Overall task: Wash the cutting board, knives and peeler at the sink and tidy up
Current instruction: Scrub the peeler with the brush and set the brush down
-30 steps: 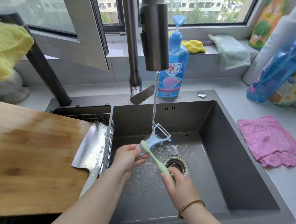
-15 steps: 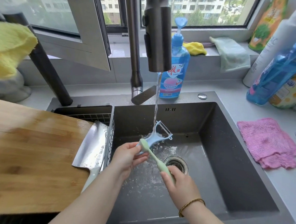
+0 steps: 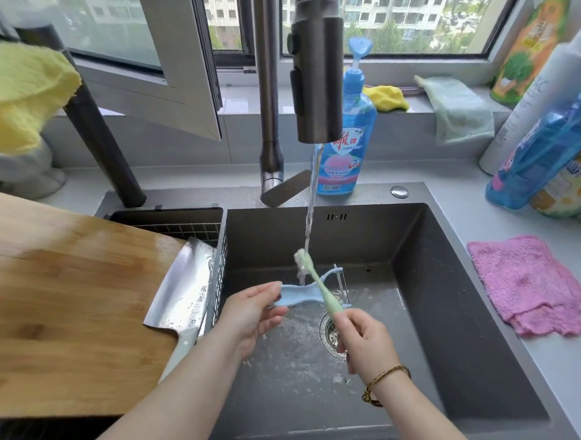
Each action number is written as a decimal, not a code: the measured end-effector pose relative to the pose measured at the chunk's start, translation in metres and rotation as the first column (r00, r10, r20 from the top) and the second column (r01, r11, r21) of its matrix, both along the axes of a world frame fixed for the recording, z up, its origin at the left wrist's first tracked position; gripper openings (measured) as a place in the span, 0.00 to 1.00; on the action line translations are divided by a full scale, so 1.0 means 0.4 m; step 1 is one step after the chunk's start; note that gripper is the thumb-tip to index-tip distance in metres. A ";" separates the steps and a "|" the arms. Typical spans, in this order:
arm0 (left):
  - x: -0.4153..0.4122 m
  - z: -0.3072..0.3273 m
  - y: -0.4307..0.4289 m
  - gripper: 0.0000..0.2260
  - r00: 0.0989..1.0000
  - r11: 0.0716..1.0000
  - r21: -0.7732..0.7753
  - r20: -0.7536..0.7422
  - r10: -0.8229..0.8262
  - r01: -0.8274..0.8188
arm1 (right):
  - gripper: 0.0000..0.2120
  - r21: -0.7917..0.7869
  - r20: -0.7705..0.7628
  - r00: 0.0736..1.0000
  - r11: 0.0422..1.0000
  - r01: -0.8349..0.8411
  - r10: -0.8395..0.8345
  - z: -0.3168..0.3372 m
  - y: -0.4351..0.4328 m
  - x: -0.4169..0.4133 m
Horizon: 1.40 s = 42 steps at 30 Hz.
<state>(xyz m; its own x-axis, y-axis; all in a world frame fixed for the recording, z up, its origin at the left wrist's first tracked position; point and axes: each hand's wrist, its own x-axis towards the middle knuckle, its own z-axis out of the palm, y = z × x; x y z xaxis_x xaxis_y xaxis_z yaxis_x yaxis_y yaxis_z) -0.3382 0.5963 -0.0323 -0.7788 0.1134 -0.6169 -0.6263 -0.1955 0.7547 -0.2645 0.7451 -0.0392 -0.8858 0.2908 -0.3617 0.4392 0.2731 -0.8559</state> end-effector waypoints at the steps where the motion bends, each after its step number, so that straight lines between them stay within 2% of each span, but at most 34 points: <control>1: -0.001 -0.001 0.001 0.04 1.000 1.000 -0.007 -0.004 -0.002 0.002 | 0.12 0.003 0.017 1.000 1.000 -0.019 0.019 -0.001 -0.004 0.001; 6: -0.006 -0.002 0.004 0.03 1.000 0.996 0.088 0.006 0.029 -0.029 | 0.12 -0.001 0.040 0.999 1.000 0.001 0.000 -0.005 -0.011 0.005; 11: -0.003 -0.010 0.007 0.05 0.999 0.999 0.015 -0.005 0.034 -0.034 | 0.13 -0.024 0.031 0.999 1.000 0.012 -0.011 0.004 -0.018 0.000; 15: -0.011 -0.018 -0.006 0.18 0.995 0.995 0.005 0.024 0.095 -0.095 | 0.13 0.033 0.005 0.998 0.998 0.060 -0.060 0.003 -0.006 0.009; 17: -0.015 -0.020 -0.013 0.19 0.994 0.995 0.015 0.045 0.101 -0.102 | 0.12 0.112 0.007 1.000 0.994 -0.013 0.012 -0.002 -0.006 0.023; 20: -0.016 -0.018 -0.012 0.18 0.995 0.995 -0.008 0.029 0.095 -0.095 | 0.10 0.309 0.105 0.972 0.922 -0.232 0.209 -0.010 -0.021 0.034; 24: -0.013 -0.018 -0.007 0.16 0.995 0.994 -0.032 -0.021 0.099 -0.100 | 0.13 0.369 0.114 0.991 0.923 -0.112 0.074 -0.001 -0.005 0.006; 28: -0.021 -0.019 -0.010 0.14 0.993 0.993 -0.047 -0.053 0.102 -0.105 | 0.09 0.402 0.145 0.944 0.855 -0.329 0.295 0.004 -0.036 0.022; 29: -0.022 -0.018 -0.011 0.13 0.993 0.993 -0.046 -0.055 0.104 -0.106 | 0.10 0.406 0.143 0.946 0.854 -0.325 0.292 0.001 -0.039 0.022; 31: -0.020 -0.017 -0.010 0.14 0.992 0.992 -0.048 -0.053 0.115 -0.118 | 0.11 0.370 0.110 0.981 0.909 -0.191 0.161 -0.007 -0.020 0.003; 33: -0.015 -0.018 -0.010 0.14 0.991 0.991 -0.050 -0.055 0.120 -0.123 | 0.13 0.374 0.083 0.994 0.922 -0.097 0.071 -0.009 -0.005 -0.006; 37: -0.017 -0.015 -0.012 0.12 0.991 0.993 -0.022 -0.065 0.114 -0.116 | 0.10 0.433 0.088 0.956 0.853 -0.291 0.281 -0.010 -0.029 0.011; 40: -0.013 -0.012 -0.013 0.12 0.992 0.995 -0.015 -0.074 0.099 -0.100 | 0.12 0.406 0.057 0.991 0.904 -0.135 0.123 -0.008 -0.009 -0.010; 42: -0.006 -0.012 -0.014 0.12 0.993 0.996 -0.024 -0.086 0.082 -0.084 | 0.14 0.433 0.052 0.997 0.898 -0.077 0.060 -0.006 0.012 -0.020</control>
<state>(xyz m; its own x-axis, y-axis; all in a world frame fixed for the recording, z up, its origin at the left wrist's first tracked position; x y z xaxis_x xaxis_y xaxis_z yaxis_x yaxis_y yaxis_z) -0.3408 0.5905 -0.0370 -0.8346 0.0297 -0.5501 -0.5421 -0.2222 0.8104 -0.2726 0.7498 -0.0414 -0.8977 0.3659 -0.2456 0.4348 0.6446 -0.6288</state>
